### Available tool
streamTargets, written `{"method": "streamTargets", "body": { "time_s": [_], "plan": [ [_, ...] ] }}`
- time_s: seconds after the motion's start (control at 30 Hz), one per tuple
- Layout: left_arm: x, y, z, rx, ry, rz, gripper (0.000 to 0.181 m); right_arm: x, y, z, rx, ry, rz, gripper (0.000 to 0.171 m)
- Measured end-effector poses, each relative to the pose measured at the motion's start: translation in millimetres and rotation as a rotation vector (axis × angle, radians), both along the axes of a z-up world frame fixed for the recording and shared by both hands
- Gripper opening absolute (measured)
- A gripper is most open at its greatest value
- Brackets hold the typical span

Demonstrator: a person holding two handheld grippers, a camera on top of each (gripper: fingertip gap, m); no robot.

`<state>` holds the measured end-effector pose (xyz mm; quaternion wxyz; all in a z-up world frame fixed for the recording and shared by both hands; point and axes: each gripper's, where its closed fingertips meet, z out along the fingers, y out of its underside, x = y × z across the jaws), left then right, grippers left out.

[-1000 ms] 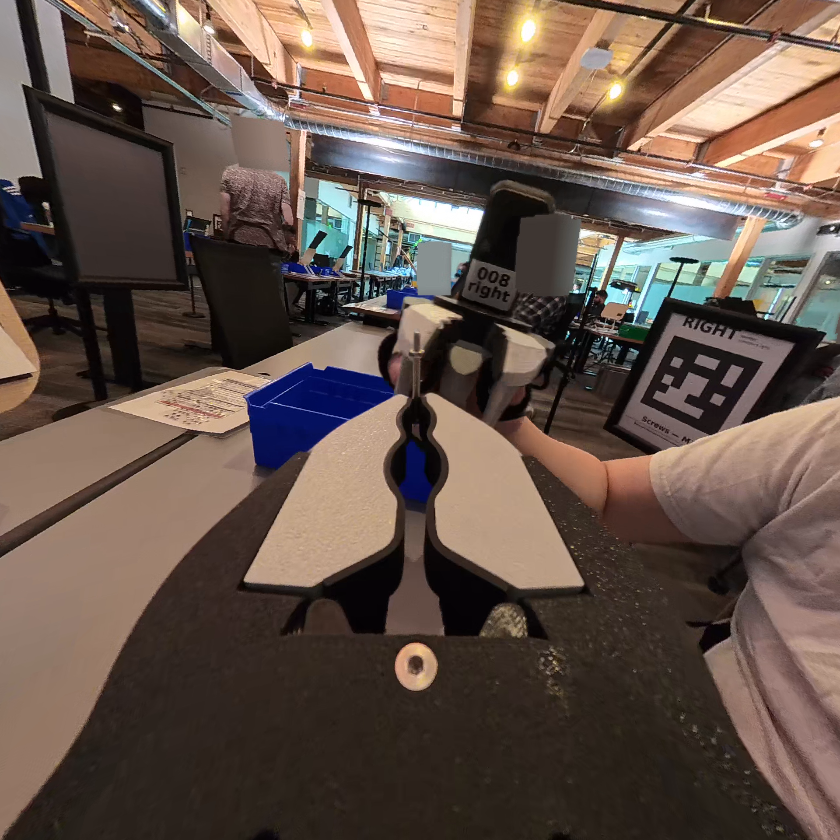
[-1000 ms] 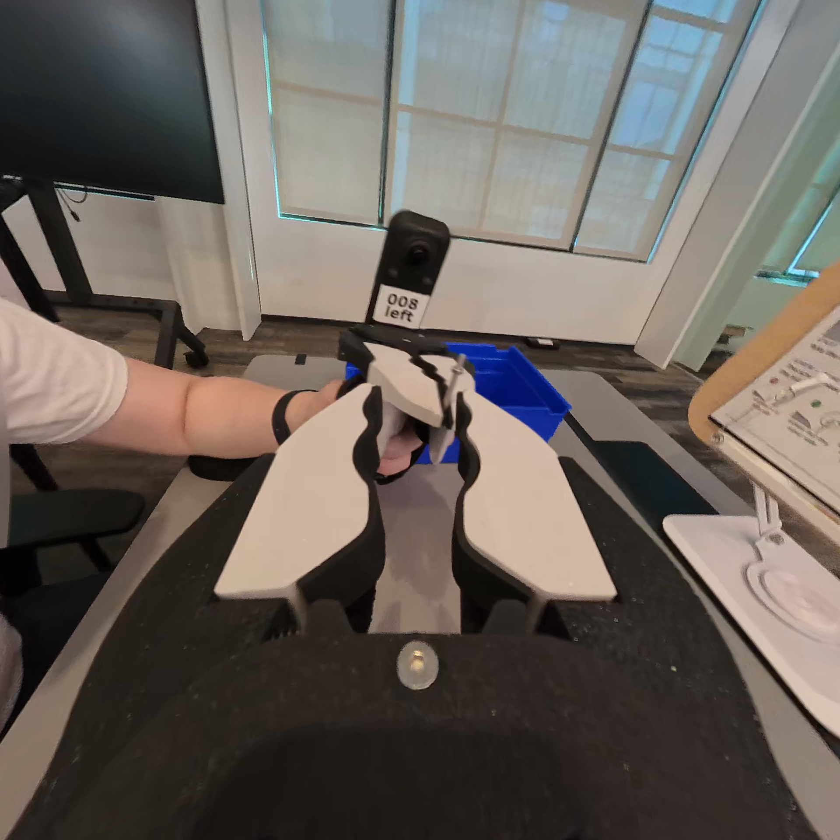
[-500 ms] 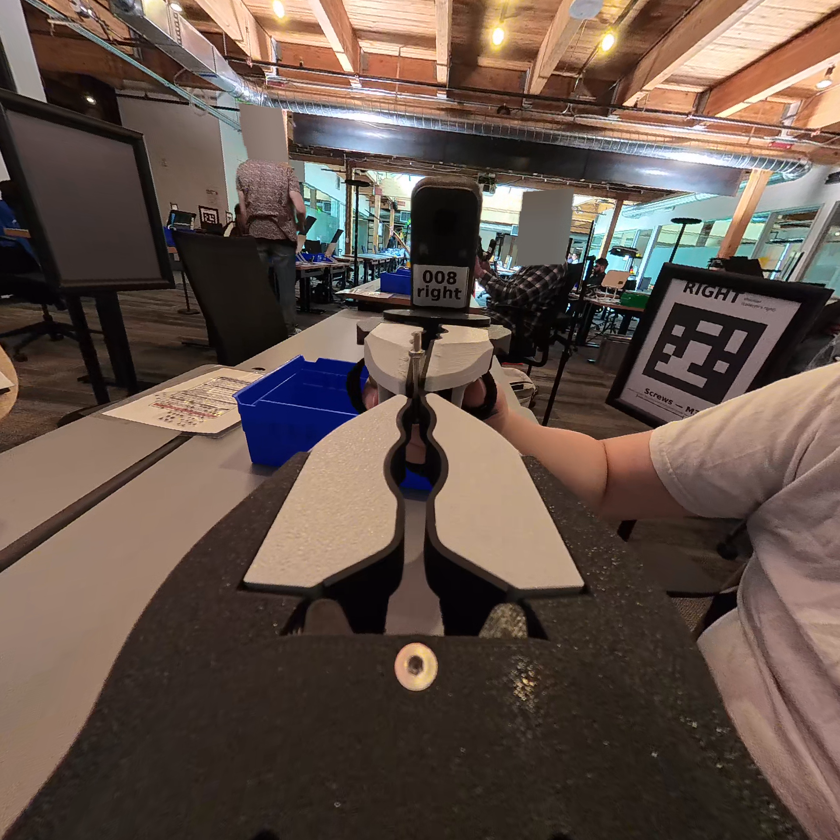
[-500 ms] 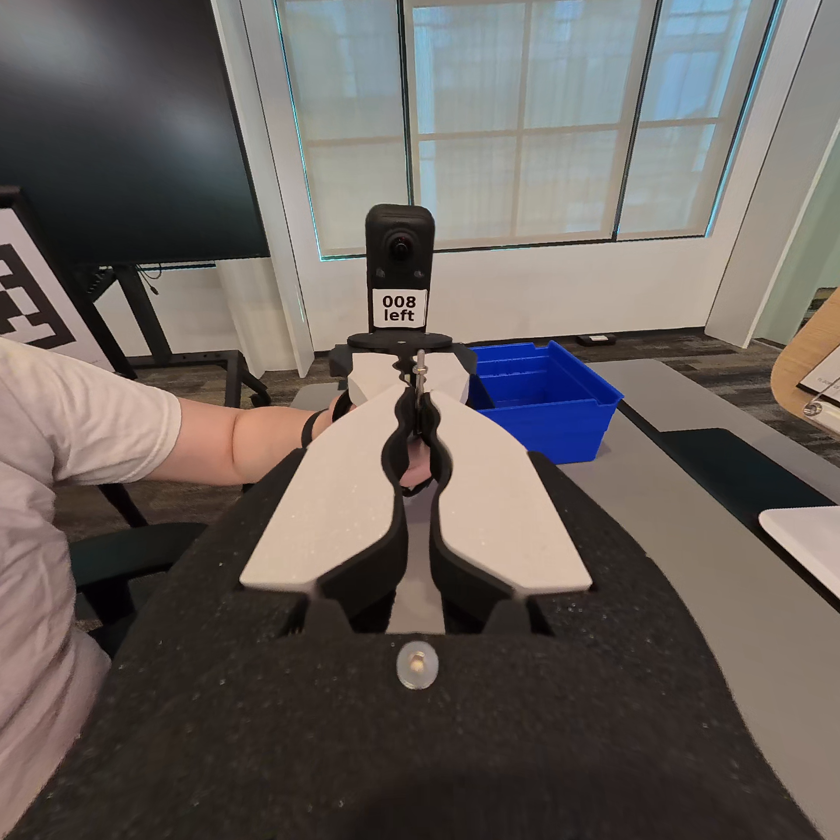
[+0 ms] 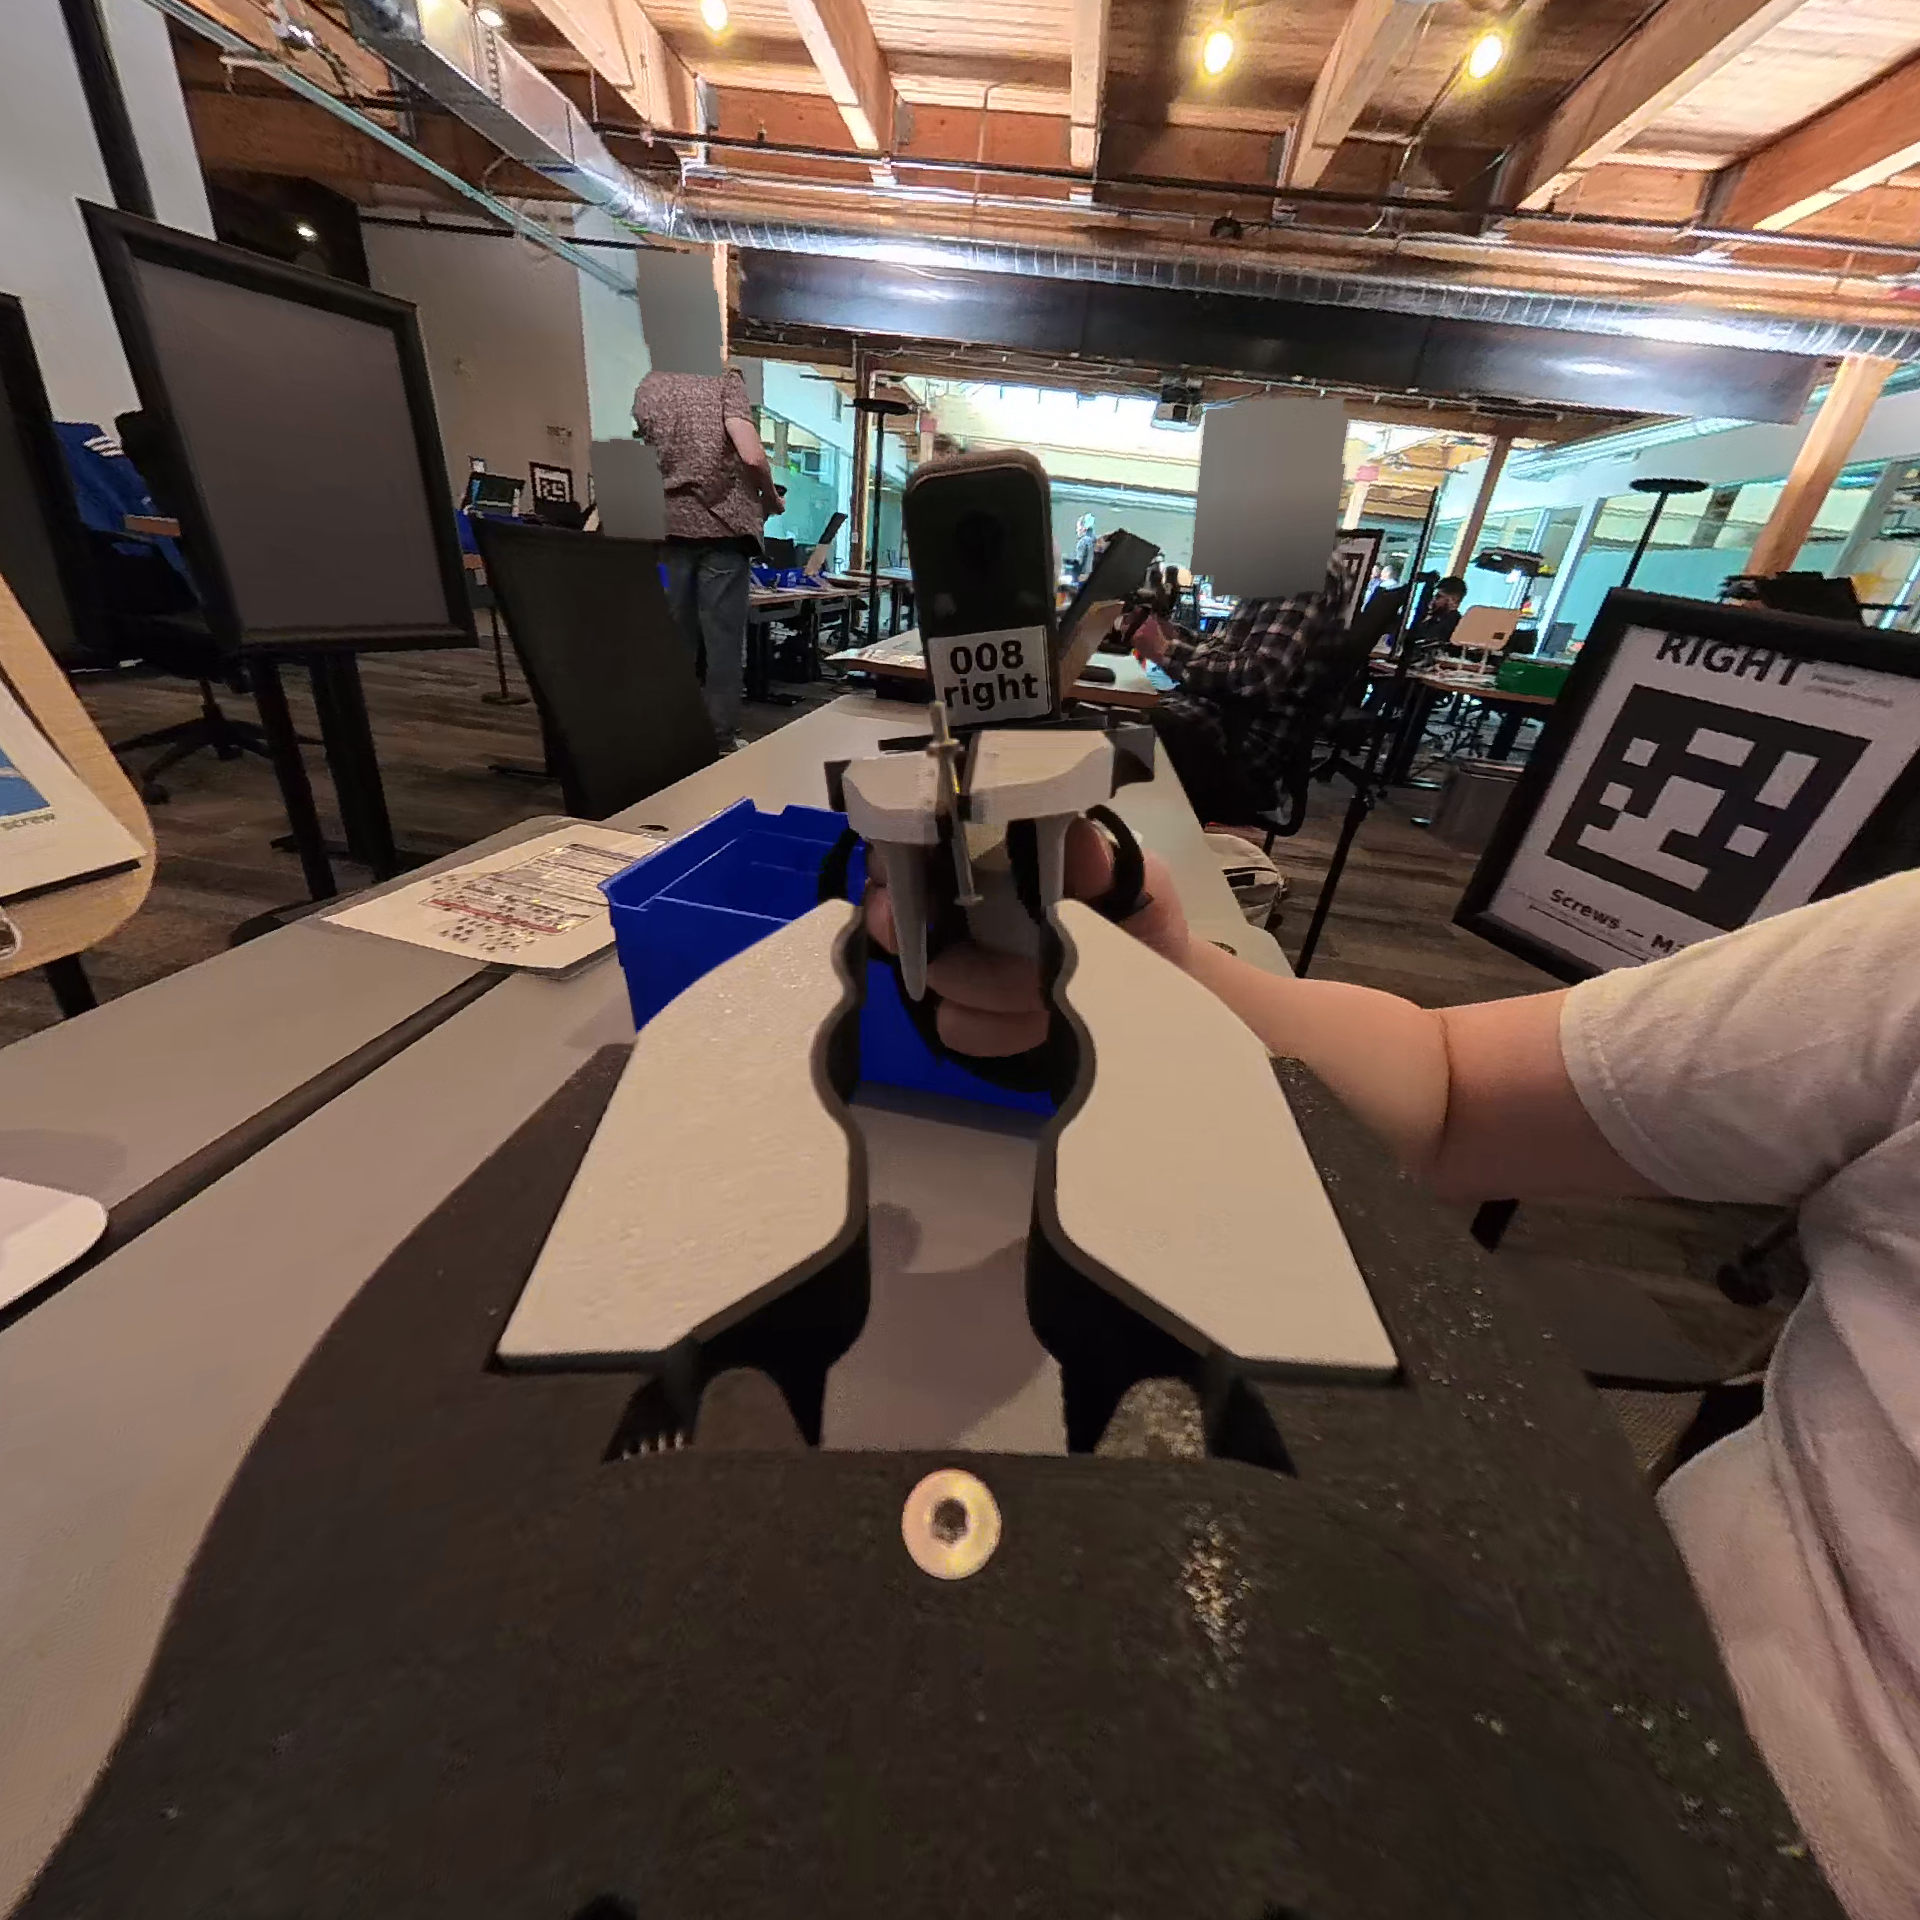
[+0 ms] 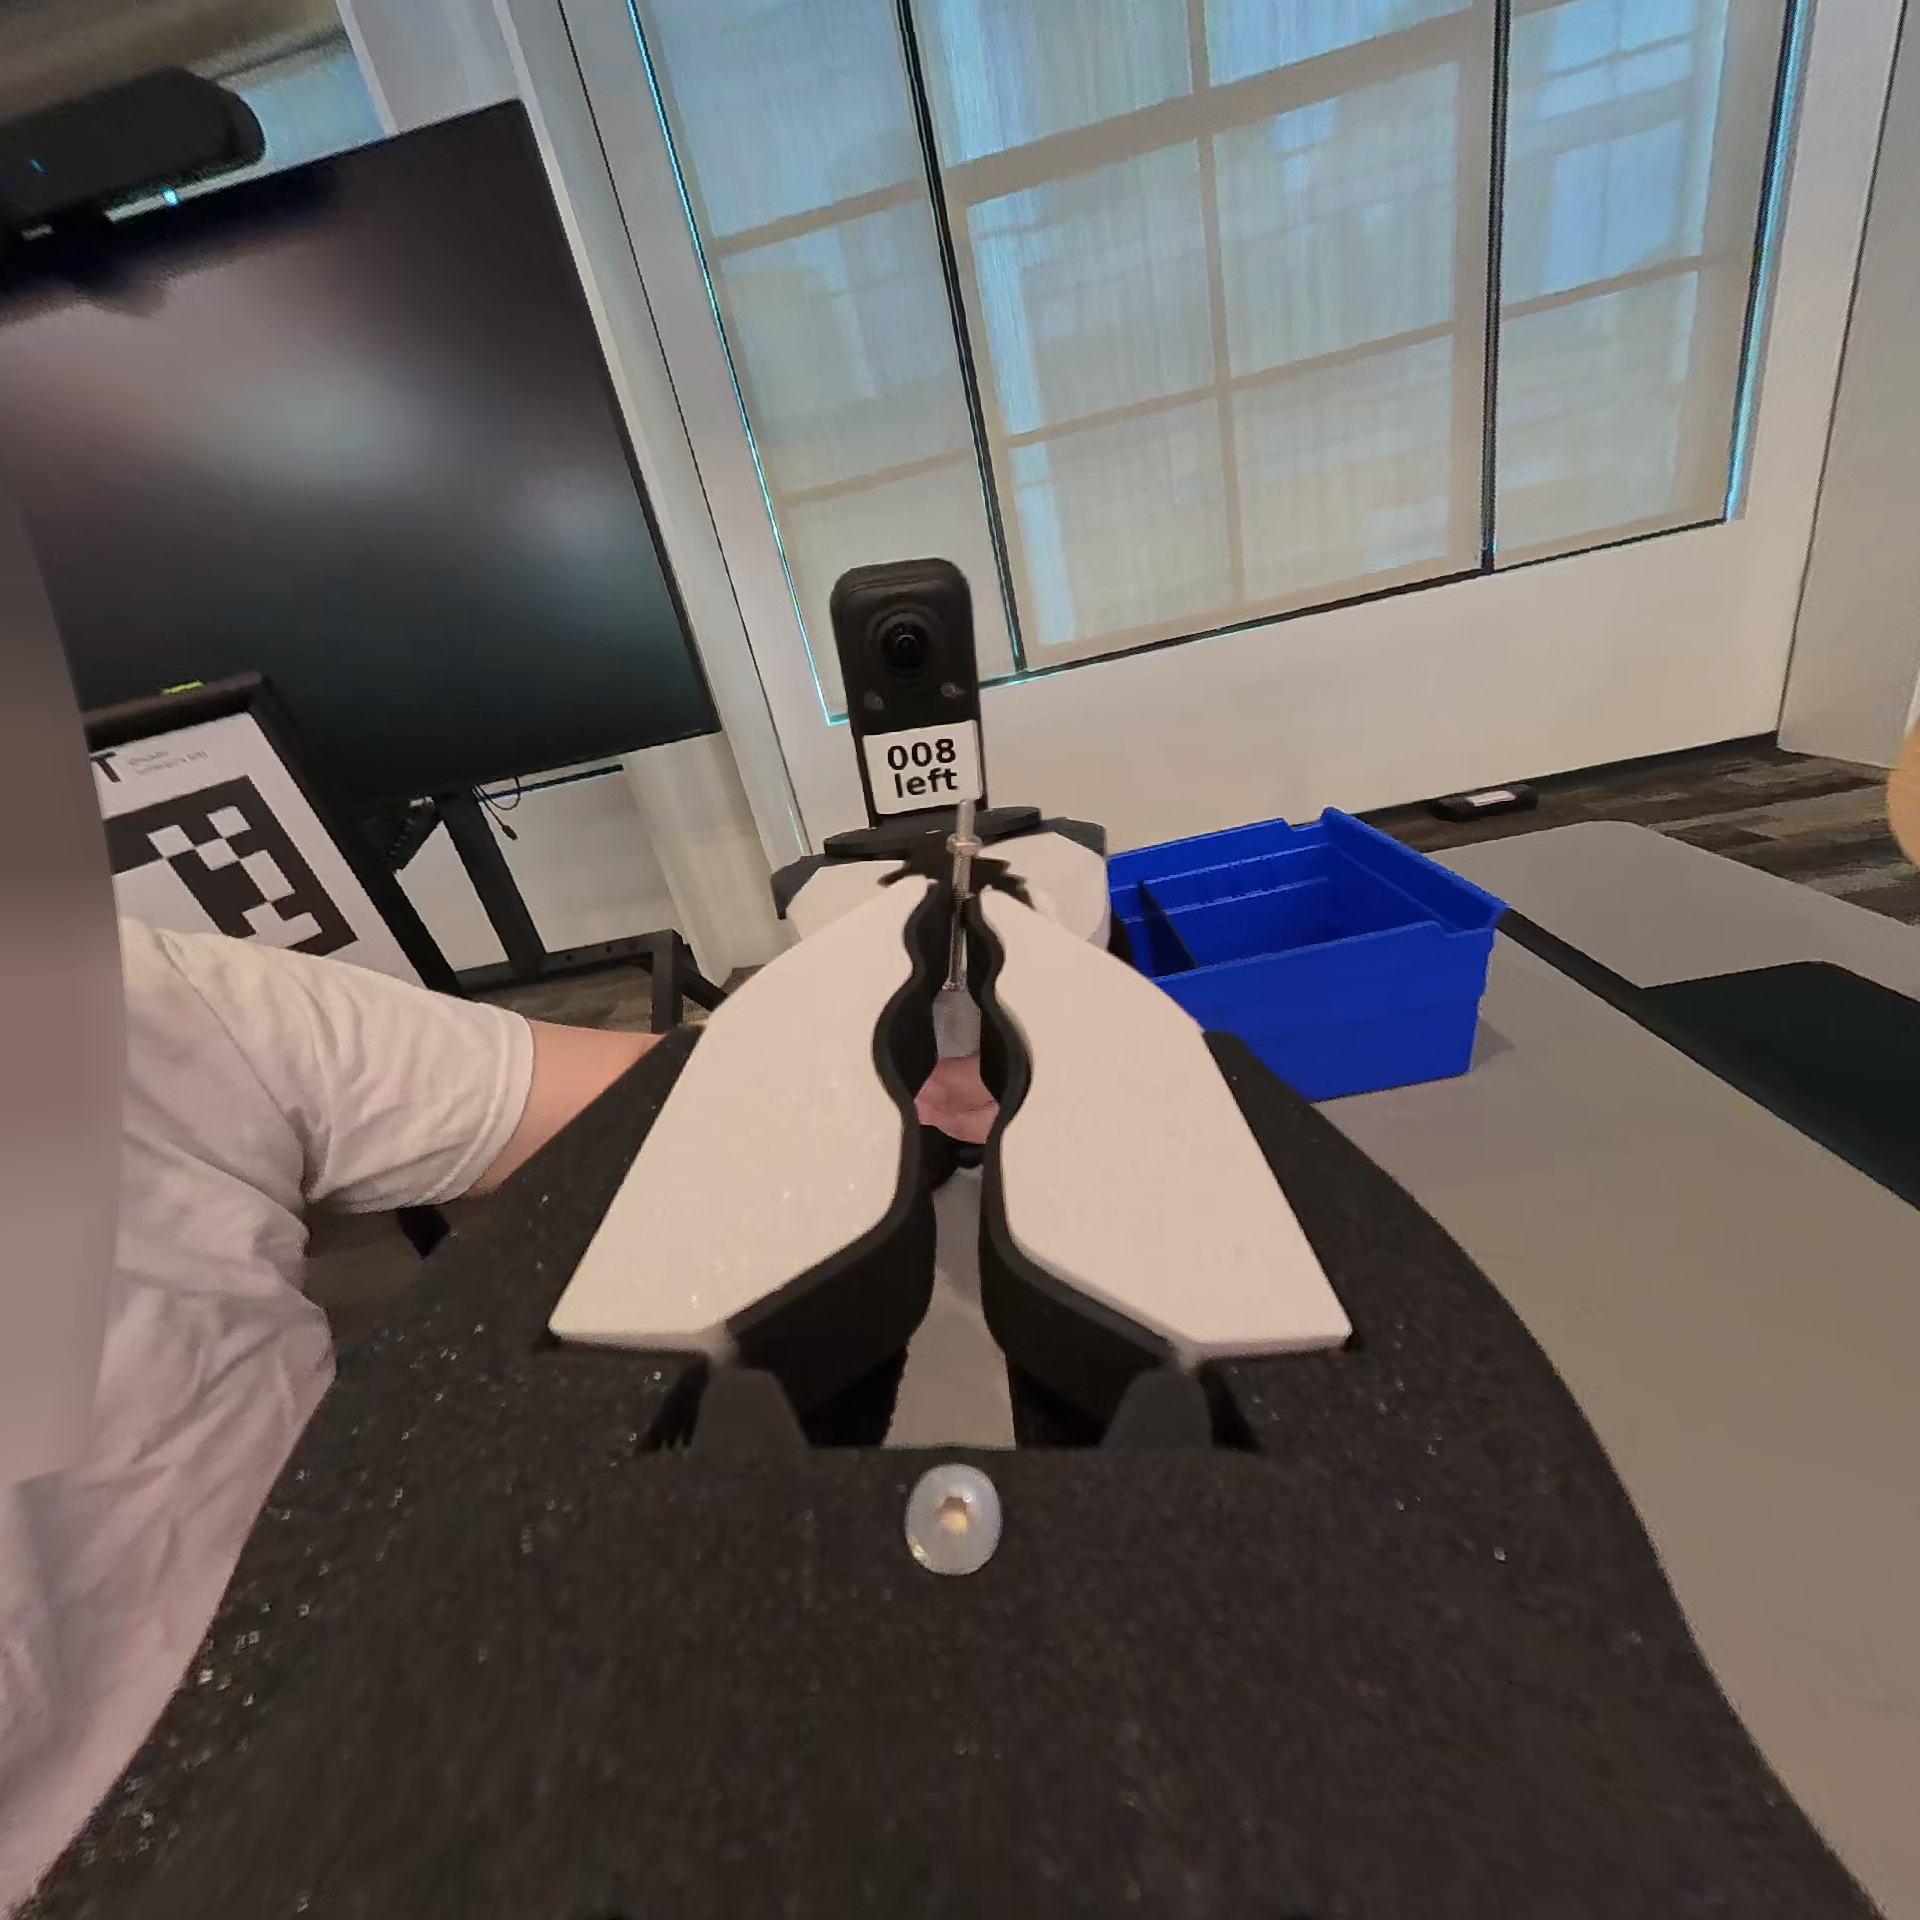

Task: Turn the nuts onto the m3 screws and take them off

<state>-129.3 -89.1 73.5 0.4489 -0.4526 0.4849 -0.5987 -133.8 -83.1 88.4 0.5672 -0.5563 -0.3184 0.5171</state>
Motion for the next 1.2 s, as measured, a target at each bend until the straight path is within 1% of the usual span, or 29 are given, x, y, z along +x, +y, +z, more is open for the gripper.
{"method": "streamTargets", "body": {
  "time_s": [0.17,0.23,0.33,0.43,0.5,0.6,0.67,0.73,0.87,0.97,1.03,1.2],
  "plan": [
    [-0.1,3.2,-2.8,-0.009,0.027,-0.001,0.029,16.2,5.6,5.4,-0.004,-0.026,-0.051,0.002],
    [1.2,3.6,-5.9,-0.017,0.044,-0.004,0.028,26.6,3.9,13.4,-0.008,-0.085,-0.093,0.002],
    [4.3,1.3,-10.4,-0.015,0.075,-0.01,0.027,65.8,-5.8,19.8,-0.048,-0.324,-0.229,0.003],
    [8.1,-2.4,-15.5,-0.001,0.104,-0.017,0.026,136.5,-19.3,7.8,-0.166,-0.547,-0.44,0.003],
    [10.2,-4.0,-18.8,-0.007,0.119,-0.027,0.026,186.6,-27.7,-13.7,-0.319,-0.647,-0.565,0.003],
    [11.4,-3.1,-21.5,-0.019,0.129,-0.029,0.025,258.2,-36.4,-63.5,-0.604,-0.78,-0.736,0.003],
    [10.8,-1.4,-21.4,-0.023,0.127,-0.025,0.024,296.2,-37.8,-97.0,-0.791,-0.825,-0.823,0.003],
    [10.0,-0.2,-20.8,-0.027,0.125,-0.022,0.023,323.8,-34.3,-128.3,-0.938,-0.849,-0.879,0.003],
    [9.7,2.3,-22.2,-0.028,0.135,-0.012,0.022,337.6,-24.5,-181.0,-1.117,-0.863,-0.826,0.003],
    [10.4,3.0,-24.8,-0.031,0.147,-0.013,0.022,337.8,-19.7,-206.5,-1.186,-0.898,-0.793,0.004],
    [11.0,3.8,-26.3,-0.037,0.152,-0.011,0.022,336.7,-18.1,-217.3,-1.214,-0.929,-0.779,0.003],
    [10.8,4.3,-27.3,-0.038,0.159,-0.012,0.022,336.9,-14.3,-229.6,-1.239,-0.983,-0.79,0.003]
  ]
}}
